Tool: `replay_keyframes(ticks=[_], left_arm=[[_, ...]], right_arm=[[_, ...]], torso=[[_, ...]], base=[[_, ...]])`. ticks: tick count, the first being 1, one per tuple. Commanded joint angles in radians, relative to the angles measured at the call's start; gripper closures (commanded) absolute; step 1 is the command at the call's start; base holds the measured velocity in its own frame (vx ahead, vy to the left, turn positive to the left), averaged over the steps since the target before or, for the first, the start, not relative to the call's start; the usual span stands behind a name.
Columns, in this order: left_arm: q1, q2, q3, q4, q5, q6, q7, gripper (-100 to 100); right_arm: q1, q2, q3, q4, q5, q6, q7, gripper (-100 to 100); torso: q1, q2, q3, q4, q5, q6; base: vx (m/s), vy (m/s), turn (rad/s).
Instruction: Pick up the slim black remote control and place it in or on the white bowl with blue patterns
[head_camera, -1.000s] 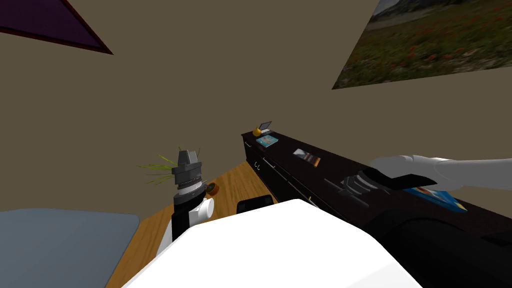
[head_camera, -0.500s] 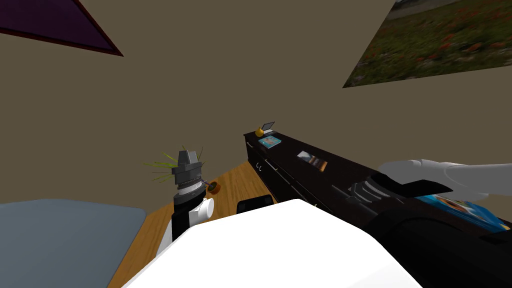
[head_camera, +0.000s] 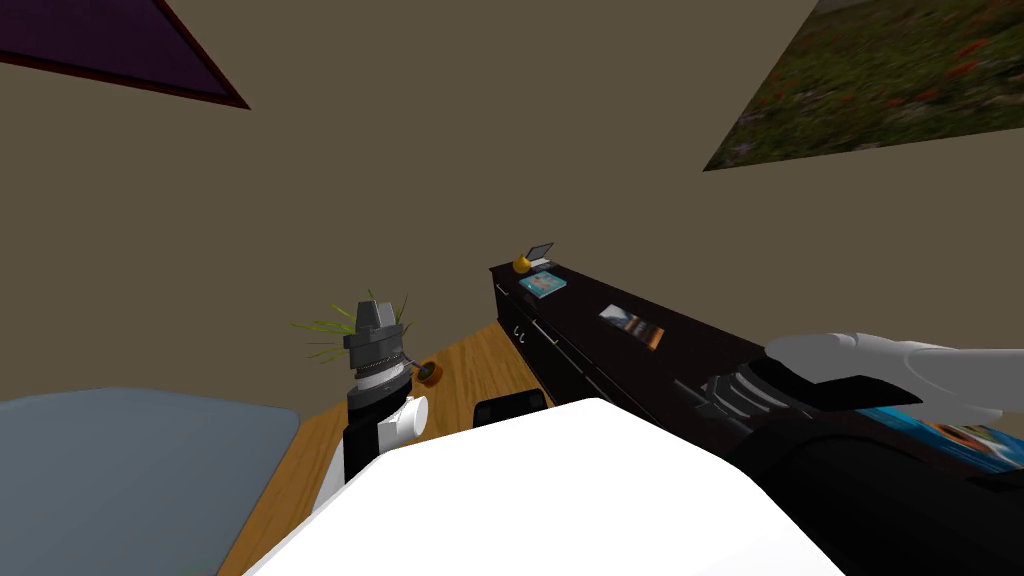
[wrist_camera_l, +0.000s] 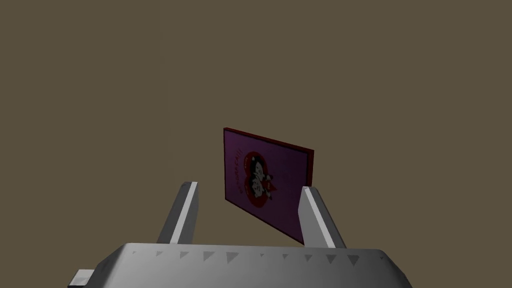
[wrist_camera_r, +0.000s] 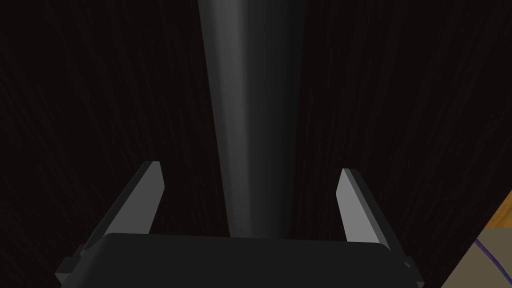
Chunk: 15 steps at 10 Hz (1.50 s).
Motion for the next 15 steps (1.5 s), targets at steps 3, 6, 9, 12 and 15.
replay_keyframes(ticks=[3, 6, 9, 12, 15], left_arm=[[0.000, 0.000, 0.000, 0.000, 0.000, 0.000, 0.000, 0], [0.000, 0.000, 0.000, 0.000, 0.000, 0.000, 0.000, 0], [0.000, 0.000, 0.000, 0.000, 0.000, 0.000, 0.000, 0], [0.000, 0.000, 0.000, 0.000, 0.000, 0.000, 0.000, 0], [0.000, 0.000, 0.000, 0.000, 0.000, 0.000, 0.000, 0]], right_arm=[[0.002, 0.022, 0.006, 0.007, 0.003, 0.012, 0.014, 100], [0.001, 0.022, 0.006, 0.006, 0.003, 0.011, 0.014, 100], [-0.002, -0.010, -0.001, 0.002, -0.004, -0.005, 0.001, 100], [-0.005, -0.062, -0.012, -0.010, -0.018, -0.026, -0.015, 100], [-0.002, -0.078, -0.009, 0.006, -0.018, -0.046, -0.007, 100]], torso=[[-0.001, 0.000, 0.000, 0.000, -0.001, 0.000], [-0.003, 0.001, 0.000, 0.000, -0.002, 0.001], [-0.003, 0.001, 0.000, 0.000, -0.002, 0.000], [-0.002, 0.002, 0.001, 0.000, -0.001, 0.001], [-0.002, 0.001, 0.001, 0.000, -0.001, 0.001]], base=[[0.010, -0.005, 0.022], [0.000, 0.000, 0.000], [-0.005, 0.001, -0.030], [-0.019, 0.007, -0.073], [-0.034, -0.007, -0.023]])
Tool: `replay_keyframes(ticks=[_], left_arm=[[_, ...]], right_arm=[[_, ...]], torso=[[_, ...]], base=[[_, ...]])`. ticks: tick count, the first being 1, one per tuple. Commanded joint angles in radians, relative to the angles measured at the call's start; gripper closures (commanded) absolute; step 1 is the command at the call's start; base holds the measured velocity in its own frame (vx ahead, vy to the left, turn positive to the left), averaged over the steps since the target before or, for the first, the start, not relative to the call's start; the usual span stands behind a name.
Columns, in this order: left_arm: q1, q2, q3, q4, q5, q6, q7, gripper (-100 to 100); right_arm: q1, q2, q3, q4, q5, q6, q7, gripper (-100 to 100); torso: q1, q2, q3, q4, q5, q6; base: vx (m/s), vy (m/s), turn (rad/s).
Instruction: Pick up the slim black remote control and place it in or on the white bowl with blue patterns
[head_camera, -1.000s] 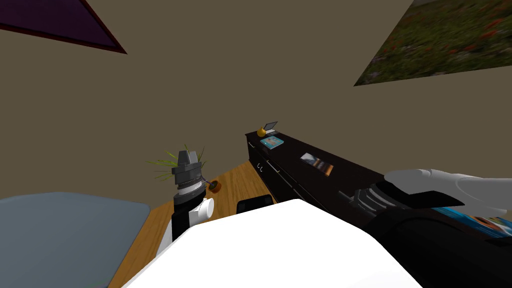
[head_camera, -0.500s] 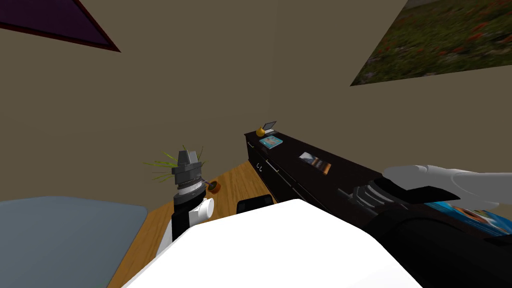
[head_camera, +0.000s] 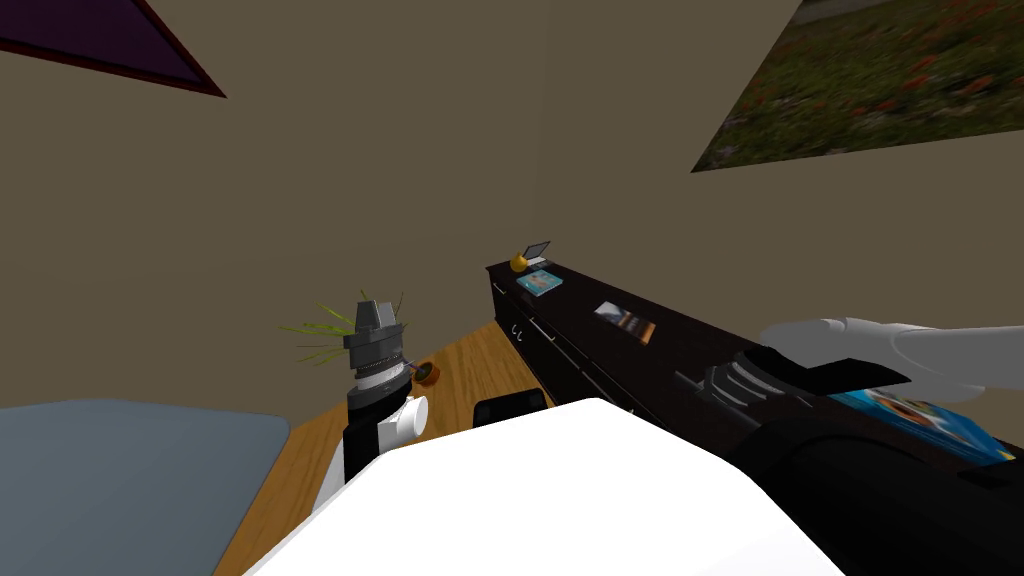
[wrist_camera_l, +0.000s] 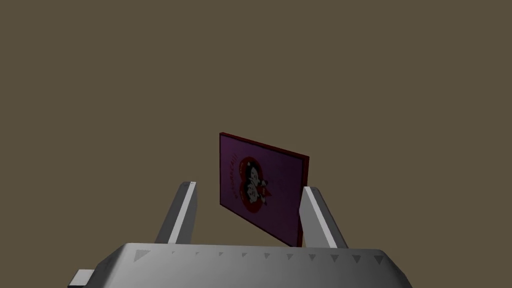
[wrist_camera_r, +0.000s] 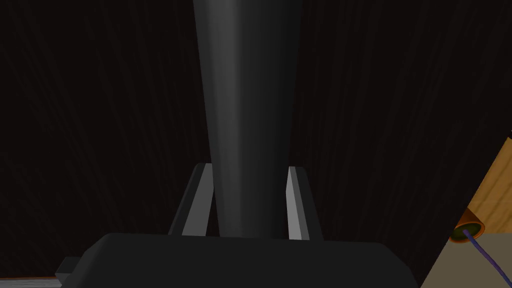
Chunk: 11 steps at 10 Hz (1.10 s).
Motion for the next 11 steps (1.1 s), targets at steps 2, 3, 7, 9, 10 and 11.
replay_keyframes(ticks=[2, 3, 7, 9, 10, 11], left_arm=[[0.000, 0.000, 0.000, 0.000, 0.000, 0.000, 0.000, 0], [0.000, 0.000, 0.000, 0.000, 0.000, 0.000, 0.000, 0], [0.000, 0.000, 0.000, 0.000, 0.000, 0.000, 0.000, 0], [0.000, 0.000, 0.000, 0.000, 0.000, 0.000, 0.000, 0], [0.000, 0.000, 0.000, 0.000, 0.000, 0.000, 0.000, 0], [0.000, 0.000, 0.000, 0.000, 0.000, 0.000, 0.000, 0]], right_arm=[[0.004, -0.034, -0.001, 0.017, 0.006, -0.034, 0.002, 100], [0.007, -0.053, 0.000, 0.024, 0.004, -0.050, 0.006, 100], [0.014, -0.110, 0.002, 0.048, -0.003, -0.098, 0.018, 100], [0.017, -0.137, 0.003, 0.062, -0.007, -0.121, 0.024, 100], [0.019, -0.150, 0.004, 0.067, -0.008, -0.132, 0.027, 100], [0.022, -0.171, 0.005, 0.075, -0.010, -0.149, 0.031, 100]], torso=[[-0.003, 0.005, 0.003, 0.001, -0.001, 0.001], [-0.004, 0.007, 0.005, 0.002, -0.001, 0.001], [-0.002, 0.008, 0.005, 0.002, 0.000, 0.000], [-0.003, 0.008, 0.005, 0.002, -0.001, 0.000], [-0.003, 0.007, 0.004, 0.002, -0.001, 0.000], [-0.003, 0.006, 0.004, 0.001, -0.001, 0.000]], base=[[-0.165, -0.082, -0.055], [-0.169, -0.086, -0.071], [-0.145, -0.060, -0.052], [-0.147, -0.079, -0.054], [-0.134, -0.085, -0.040], [-0.152, -0.061, -0.047]])
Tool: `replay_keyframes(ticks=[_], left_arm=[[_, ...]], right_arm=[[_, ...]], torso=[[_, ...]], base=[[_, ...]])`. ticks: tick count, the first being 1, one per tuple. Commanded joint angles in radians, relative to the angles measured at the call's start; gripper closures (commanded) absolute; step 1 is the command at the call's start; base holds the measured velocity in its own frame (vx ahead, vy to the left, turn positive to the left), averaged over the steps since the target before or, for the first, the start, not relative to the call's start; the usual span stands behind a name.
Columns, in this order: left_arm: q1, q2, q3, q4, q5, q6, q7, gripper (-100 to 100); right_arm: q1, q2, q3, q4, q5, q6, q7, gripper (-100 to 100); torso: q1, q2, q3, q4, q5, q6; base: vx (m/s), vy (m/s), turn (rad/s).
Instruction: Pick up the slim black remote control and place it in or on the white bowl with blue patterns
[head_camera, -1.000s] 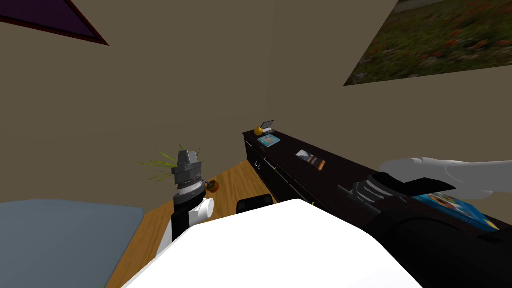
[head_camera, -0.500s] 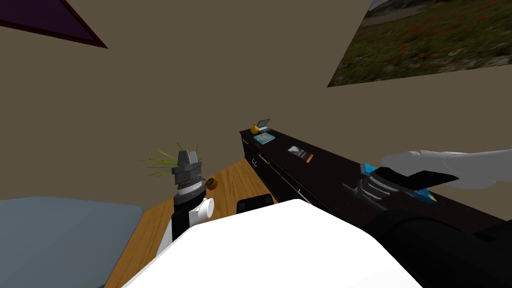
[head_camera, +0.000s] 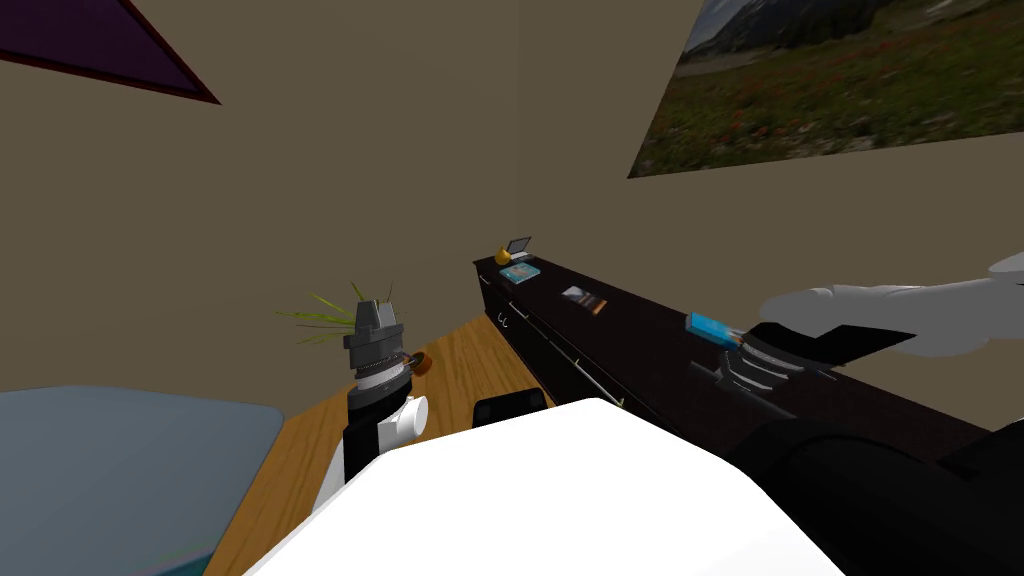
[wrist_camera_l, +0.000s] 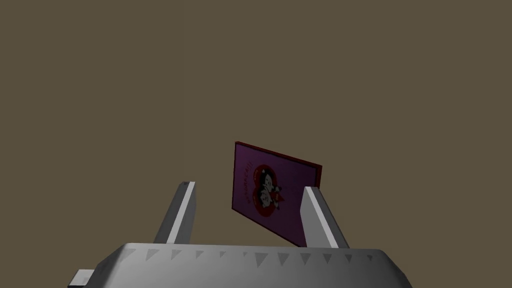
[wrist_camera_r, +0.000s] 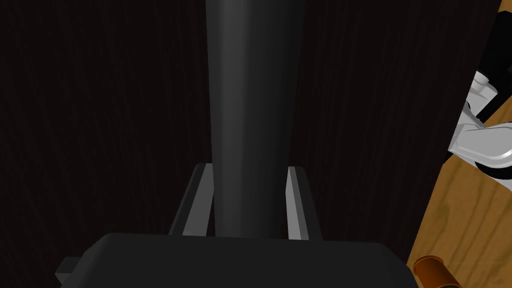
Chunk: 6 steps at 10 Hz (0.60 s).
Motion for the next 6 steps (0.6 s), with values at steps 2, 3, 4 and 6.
replay_keyframes(ticks=[2, 3, 4, 6], left_arm=[[0.000, 0.000, 0.000, 0.000, 0.000, 0.000, 0.000, 0], [0.000, 0.000, 0.000, 0.000, 0.000, 0.000, 0.000, 0], [0.000, 0.000, 0.000, 0.000, 0.000, 0.000, 0.000, 0], [0.000, 0.000, 0.000, 0.000, 0.000, 0.000, 0.000, 0]], right_arm=[[0.010, -0.041, -0.003, 0.021, 0.000, -0.041, 0.008, 100], [0.012, -0.059, -0.002, 0.030, -0.003, -0.057, 0.012, 100], [0.014, -0.077, -0.002, 0.039, -0.006, -0.072, 0.016, 100], [0.017, -0.103, -0.001, 0.051, -0.009, -0.095, 0.022, 100]], torso=[[0.000, 0.003, 0.001, 0.000, 0.000, 0.001], [-0.002, 0.004, 0.002, 0.001, 0.000, 0.001], [-0.005, 0.004, 0.002, 0.001, -0.001, 0.001], [-0.002, 0.000, 0.000, 0.000, -0.001, 0.000]], base=[[-0.194, -0.074, -0.072], [-0.193, -0.133, -0.057], [-0.189, -0.110, -0.070], [-0.114, -0.074, -0.055]])
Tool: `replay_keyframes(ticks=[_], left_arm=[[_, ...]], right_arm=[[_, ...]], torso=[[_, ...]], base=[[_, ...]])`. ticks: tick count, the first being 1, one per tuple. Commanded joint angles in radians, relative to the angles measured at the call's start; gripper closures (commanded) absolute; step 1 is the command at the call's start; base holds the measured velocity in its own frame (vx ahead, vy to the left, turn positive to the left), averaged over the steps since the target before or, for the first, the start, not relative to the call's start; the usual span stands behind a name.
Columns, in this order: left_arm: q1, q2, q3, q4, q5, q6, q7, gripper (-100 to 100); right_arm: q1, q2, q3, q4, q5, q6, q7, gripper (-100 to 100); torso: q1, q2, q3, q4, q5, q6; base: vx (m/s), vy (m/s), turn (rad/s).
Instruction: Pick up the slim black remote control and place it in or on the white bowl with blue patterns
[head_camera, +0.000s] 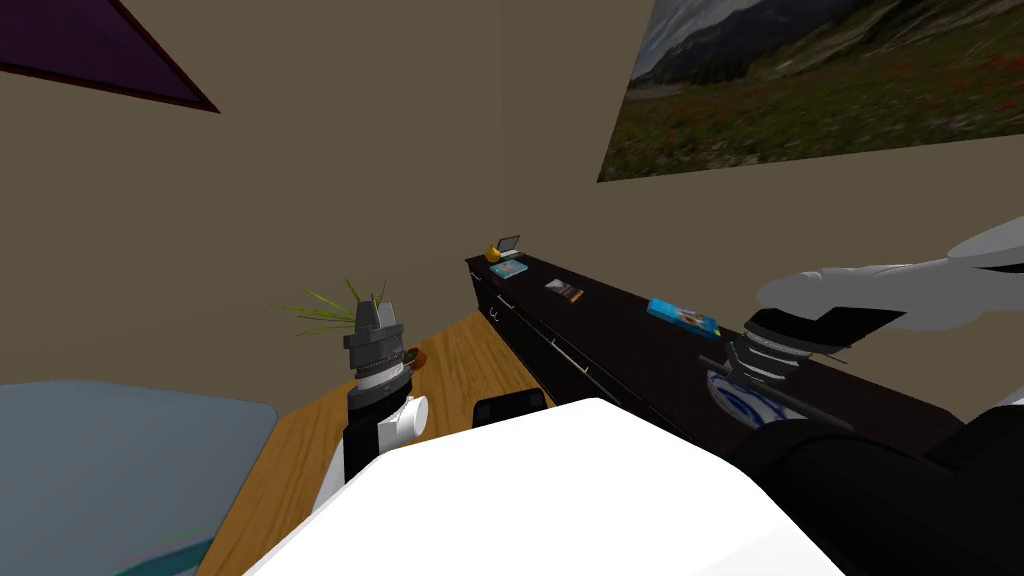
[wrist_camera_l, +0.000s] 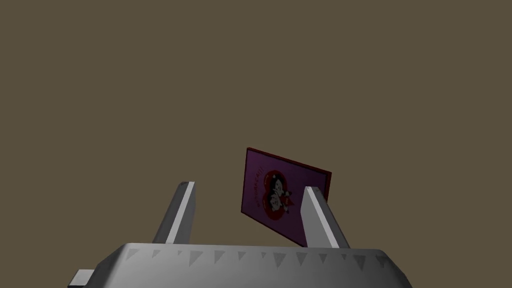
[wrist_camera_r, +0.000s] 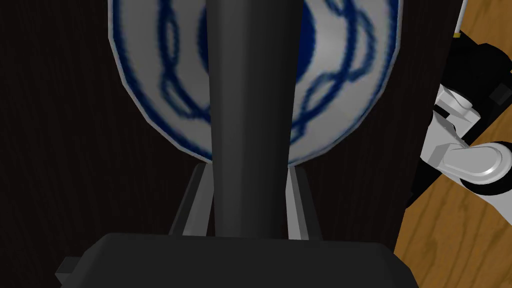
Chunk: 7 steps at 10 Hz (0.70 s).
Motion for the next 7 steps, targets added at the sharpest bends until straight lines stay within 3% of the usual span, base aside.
replay_keyframes(ticks=[1, 3, 4, 7], left_arm=[[0.000, 0.000, 0.000, 0.000, 0.000, 0.000, 0.000, 0], [0.000, 0.000, 0.000, 0.000, 0.000, 0.000, 0.000, 0], [0.000, 0.000, 0.000, 0.000, 0.000, 0.000, 0.000, 0], [0.000, 0.000, 0.000, 0.000, 0.000, 0.000, 0.000, 0]], right_arm=[[0.004, -0.028, -0.002, 0.016, -0.003, -0.029, 0.005, 100], [-0.002, -0.036, 0.007, 0.012, -0.007, -0.027, 0.007, 100], [-0.001, -0.038, 0.006, 0.014, -0.006, -0.031, 0.007, -100], [-0.001, -0.037, 0.007, 0.014, -0.006, -0.031, 0.007, -100]], torso=[[0.000, 0.000, 0.000, 0.000, 0.000, 0.000], [0.000, 0.002, 0.001, 0.000, 0.000, 0.000], [0.003, -0.002, -0.001, 0.000, 0.000, -0.001], [0.007, -0.009, -0.005, -0.002, 0.001, -0.002]], base=[[-0.137, -0.088, -0.059], [-0.120, -0.063, -0.030], [-0.014, -0.008, -0.003], [-0.002, -0.001, -0.001]])
